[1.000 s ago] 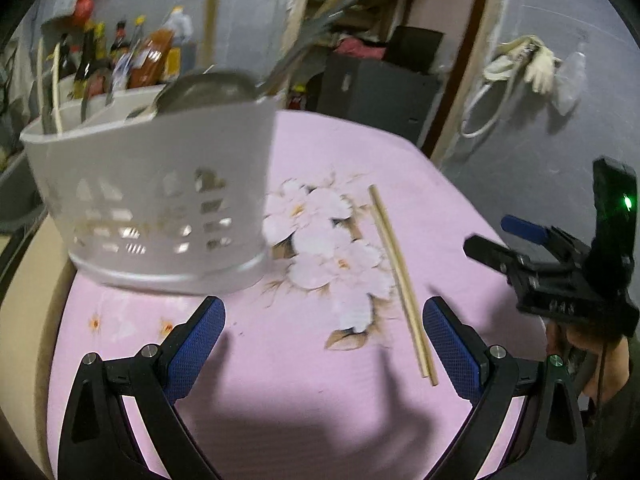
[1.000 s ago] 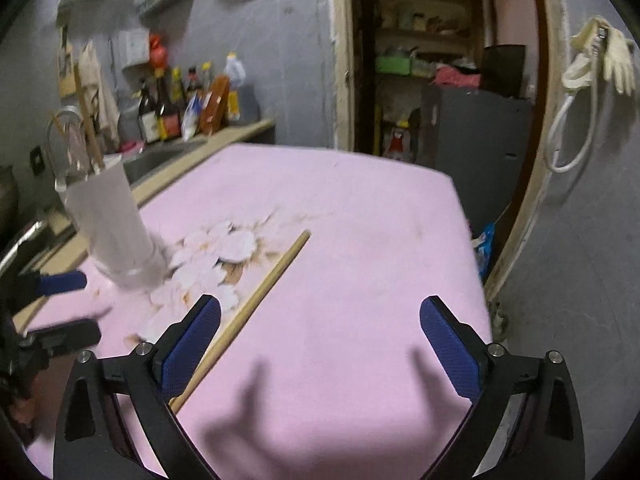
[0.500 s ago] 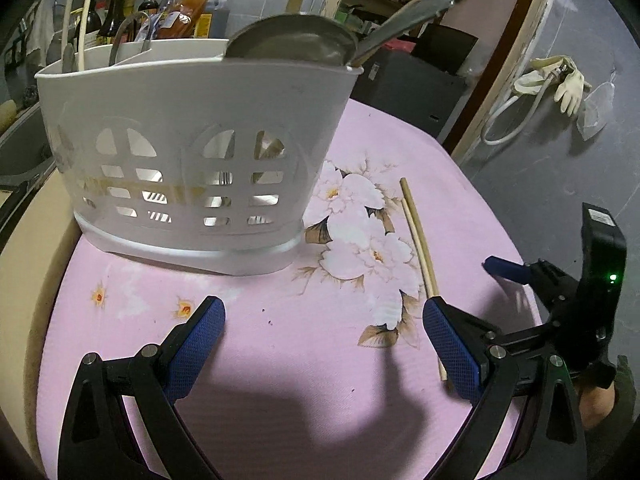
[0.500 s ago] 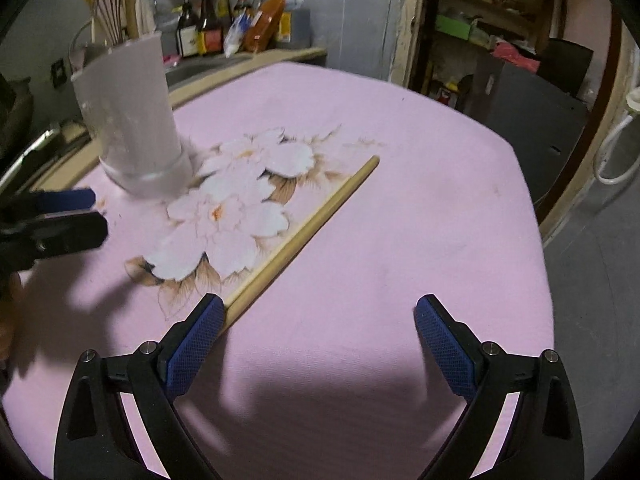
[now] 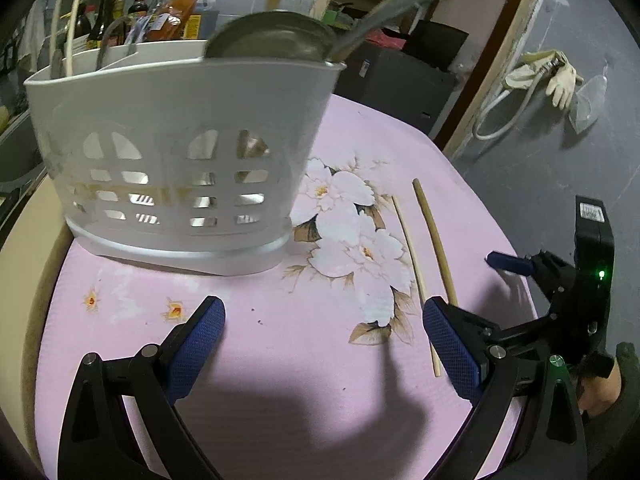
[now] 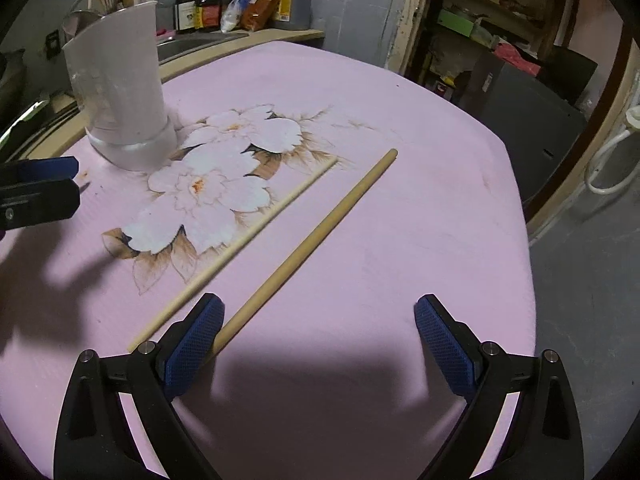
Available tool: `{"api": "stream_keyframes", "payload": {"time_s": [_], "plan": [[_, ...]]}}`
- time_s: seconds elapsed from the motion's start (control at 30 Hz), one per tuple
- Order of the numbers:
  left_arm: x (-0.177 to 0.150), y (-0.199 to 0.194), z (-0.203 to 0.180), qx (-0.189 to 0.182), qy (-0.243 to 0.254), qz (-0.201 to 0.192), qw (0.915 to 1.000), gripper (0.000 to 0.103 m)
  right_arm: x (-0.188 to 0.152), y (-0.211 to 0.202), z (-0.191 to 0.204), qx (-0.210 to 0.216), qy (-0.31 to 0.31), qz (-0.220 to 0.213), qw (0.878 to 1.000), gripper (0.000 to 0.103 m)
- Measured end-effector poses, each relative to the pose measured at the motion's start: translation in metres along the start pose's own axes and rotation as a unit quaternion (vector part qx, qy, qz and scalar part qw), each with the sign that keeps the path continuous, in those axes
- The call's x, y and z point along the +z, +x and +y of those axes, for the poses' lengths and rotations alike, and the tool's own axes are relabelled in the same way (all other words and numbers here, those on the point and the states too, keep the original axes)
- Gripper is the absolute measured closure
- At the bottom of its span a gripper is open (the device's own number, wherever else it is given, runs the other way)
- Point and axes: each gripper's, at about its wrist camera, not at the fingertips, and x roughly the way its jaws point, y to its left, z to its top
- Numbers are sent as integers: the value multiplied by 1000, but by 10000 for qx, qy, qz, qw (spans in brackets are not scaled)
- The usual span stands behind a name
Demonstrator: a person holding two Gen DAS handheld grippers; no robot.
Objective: Organize utensils
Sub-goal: 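Grasp a wooden chopstick with the left tool while the right tool grasps the other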
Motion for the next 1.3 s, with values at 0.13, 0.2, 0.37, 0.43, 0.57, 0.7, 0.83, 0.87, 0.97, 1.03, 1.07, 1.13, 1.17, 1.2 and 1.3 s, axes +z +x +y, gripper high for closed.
{"api": "stream_keyframes", "payload": {"time_s": [0.13,0.2,0.37,0.43,0.57,0.7,0.83,0.87,0.97,1.03,1.07,1.13,1.17,1.2,1.3], "plan": [[-1,2,-7,-40,203,61,9998,7,-3,-3,-5,-106,-8,-4,9999,18],[-1,5,-14,-71,308,101,9994,7,-6,-7,-10,-157,-5,-11,9999,26],[1,16,-33,-325,591,264,9974,13,-17,-21,-24,-69,162,-72,9998,47],[5,22,-41,-434,736,338,9958,22,-21,-25,-28,-107,176,-62,9998,57],[18,37,-53,-583,920,542,9926,44,-26,-31,-33,-74,227,-33,9997,67],[30,56,-66,-561,1197,756,9883,63,-26,-35,-36,-73,212,14,9997,78],[41,79,-75,-486,1291,1026,9851,77,-26,-34,-40,-40,274,70,9996,81],[43,84,-77,-496,1290,1094,9843,79,-25,-33,-42,7,312,92,9995,81],[48,99,-82,-398,1315,1289,9821,82,-18,-27,-47,80,381,165,9991,81],[51,105,-84,-309,1357,1362,9809,84,-12,-20,-52,126,441,244,9986,81],[52,107,-84,-277,1364,1381,9806,84,-9,-16,-56,175,493,265,9983,81],[55,109,-85,-278,1356,1425,9801,85,-1,-11,-64,320,655,272,9970,81],[52,107,-86,-276,1358,1433,9799,85,2,-9,-65,331,666,271,9969,81],[53,108,-86,-265,1368,1442,9797,86,7,-6,-65,318,629,274,9971,81],[52,110,-85,-214,1397,1474,9789,87,19,7,-65,388,572,327,9971,81]]}}
